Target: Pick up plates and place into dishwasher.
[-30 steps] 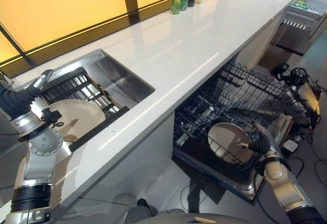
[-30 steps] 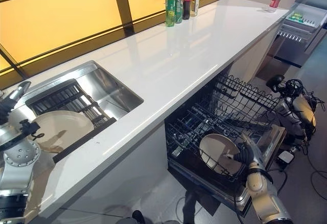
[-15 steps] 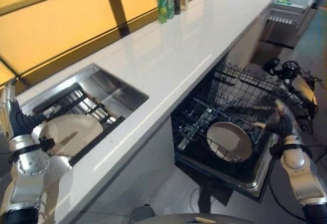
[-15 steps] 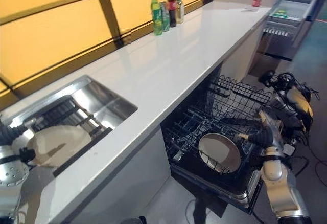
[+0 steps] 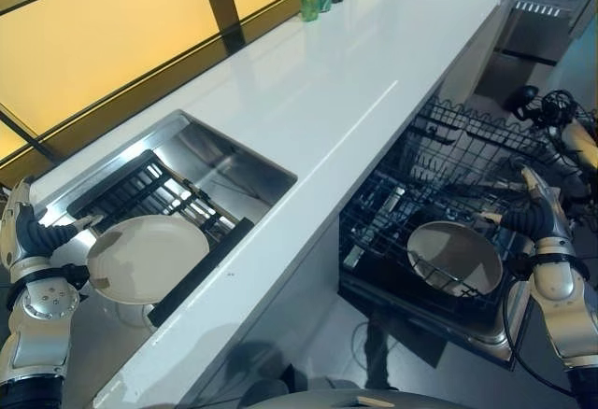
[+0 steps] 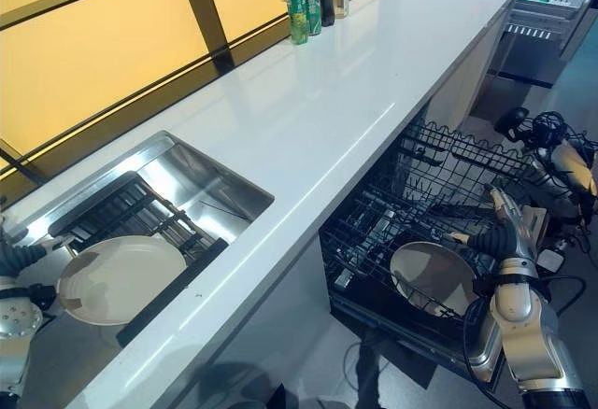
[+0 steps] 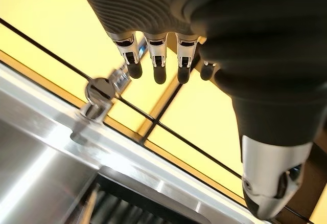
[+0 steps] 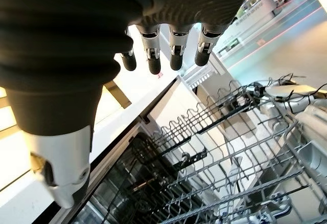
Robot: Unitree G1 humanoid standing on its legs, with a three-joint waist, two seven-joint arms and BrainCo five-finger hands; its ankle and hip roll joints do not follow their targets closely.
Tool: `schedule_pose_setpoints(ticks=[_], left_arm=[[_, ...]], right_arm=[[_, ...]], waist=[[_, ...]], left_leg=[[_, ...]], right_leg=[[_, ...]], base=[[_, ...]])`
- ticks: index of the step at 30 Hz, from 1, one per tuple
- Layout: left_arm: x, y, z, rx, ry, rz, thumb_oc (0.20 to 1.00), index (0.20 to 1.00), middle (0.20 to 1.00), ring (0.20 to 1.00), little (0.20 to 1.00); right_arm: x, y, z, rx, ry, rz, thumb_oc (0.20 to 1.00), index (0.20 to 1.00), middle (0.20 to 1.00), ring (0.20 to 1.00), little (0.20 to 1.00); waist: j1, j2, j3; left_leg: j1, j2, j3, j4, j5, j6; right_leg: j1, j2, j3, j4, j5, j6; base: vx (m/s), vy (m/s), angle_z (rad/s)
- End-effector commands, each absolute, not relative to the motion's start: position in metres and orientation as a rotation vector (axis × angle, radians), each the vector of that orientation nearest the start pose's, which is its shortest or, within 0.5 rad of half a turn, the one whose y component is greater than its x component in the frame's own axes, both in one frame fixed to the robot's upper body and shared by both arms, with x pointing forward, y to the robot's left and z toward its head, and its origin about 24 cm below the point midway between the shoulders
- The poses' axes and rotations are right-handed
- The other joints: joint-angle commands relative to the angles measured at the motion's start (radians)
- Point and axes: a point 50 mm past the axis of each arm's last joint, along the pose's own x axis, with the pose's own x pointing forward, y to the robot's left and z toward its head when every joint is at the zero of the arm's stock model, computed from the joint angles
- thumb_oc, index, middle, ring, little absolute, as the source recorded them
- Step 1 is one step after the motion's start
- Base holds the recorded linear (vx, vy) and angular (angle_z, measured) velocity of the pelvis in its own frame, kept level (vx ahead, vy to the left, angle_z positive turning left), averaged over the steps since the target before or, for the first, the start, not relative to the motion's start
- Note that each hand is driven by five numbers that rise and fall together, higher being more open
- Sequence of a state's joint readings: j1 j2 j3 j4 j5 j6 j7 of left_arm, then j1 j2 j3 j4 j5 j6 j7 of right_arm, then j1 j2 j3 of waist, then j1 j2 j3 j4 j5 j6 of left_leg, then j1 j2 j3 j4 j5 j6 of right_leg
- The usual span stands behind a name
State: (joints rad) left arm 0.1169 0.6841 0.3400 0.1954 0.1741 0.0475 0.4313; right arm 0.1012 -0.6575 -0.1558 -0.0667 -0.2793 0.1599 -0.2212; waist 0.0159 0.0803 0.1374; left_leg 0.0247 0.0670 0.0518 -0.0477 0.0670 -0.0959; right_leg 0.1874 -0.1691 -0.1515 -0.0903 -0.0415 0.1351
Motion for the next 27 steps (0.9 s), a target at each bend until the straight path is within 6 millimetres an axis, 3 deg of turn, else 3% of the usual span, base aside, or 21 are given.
schedule_pose_setpoints(ticks=[1,7,11,15,27], left_arm=[[0.184,0.410,0.123,0.944,0.043,0.970,1.000,1.000,1.000,1.000,1.000],[0.177,0.404,0.106,0.714,0.091,0.934,1.000,1.000,1.000,1.000,1.000],[0.189,0.374,0.067,0.182,0.151,0.706,1.000,1.000,1.000,1.000,1.000],[0.193,0.347,0.045,-0.064,0.189,0.553,1.000,1.000,1.000,1.000,1.000],[0.190,0.337,0.032,-0.270,0.250,0.417,1.000,1.000,1.000,1.000,1.000]], right_arm=[[0.233,-0.309,0.136,-0.944,-0.110,-0.460,1.000,1.000,1.000,1.000,1.000],[0.229,-0.311,0.137,-0.932,-0.111,-0.476,1.000,1.000,1.000,1.000,1.000],[0.230,-0.308,0.134,-0.926,-0.111,-0.481,1.000,1.000,1.000,1.000,1.000],[0.232,-0.308,0.132,-0.933,-0.109,-0.489,1.000,1.000,1.000,1.000,1.000],[0.234,-0.312,0.134,-0.946,-0.124,-0.479,1.000,1.000,1.000,1.000,1.000]], waist=[[0.015,-0.009,-0.045],[0.039,-0.015,-0.035],[0.055,-0.014,-0.025],[0.067,-0.007,-0.013],[0.077,0.032,0.004]], left_leg=[[-0.096,0.061,0.011,0.057,0.002,-0.054],[-0.124,0.068,-0.017,0.071,0.009,-0.062],[-0.137,0.076,-0.036,0.087,0.011,-0.065],[-0.139,0.086,-0.046,0.094,0.022,-0.067],[-0.155,0.099,-0.075,0.125,0.087,-0.077]], right_leg=[[-0.066,-0.022,-0.038,0.150,-0.070,-0.028],[-0.075,-0.012,-0.055,0.158,-0.076,-0.039],[-0.080,-0.003,-0.063,0.172,-0.084,-0.048],[-0.079,0.007,-0.068,0.182,-0.087,-0.053],[-0.075,0.025,-0.077,0.205,-0.102,-0.065]], base=[[-0.03,-0.035,0.05],[-0.06,-0.043,0.07],[-0.05,-0.046,0.11],[-0.04,-0.028,0.18],[-0.01,-0.002,0.06]])
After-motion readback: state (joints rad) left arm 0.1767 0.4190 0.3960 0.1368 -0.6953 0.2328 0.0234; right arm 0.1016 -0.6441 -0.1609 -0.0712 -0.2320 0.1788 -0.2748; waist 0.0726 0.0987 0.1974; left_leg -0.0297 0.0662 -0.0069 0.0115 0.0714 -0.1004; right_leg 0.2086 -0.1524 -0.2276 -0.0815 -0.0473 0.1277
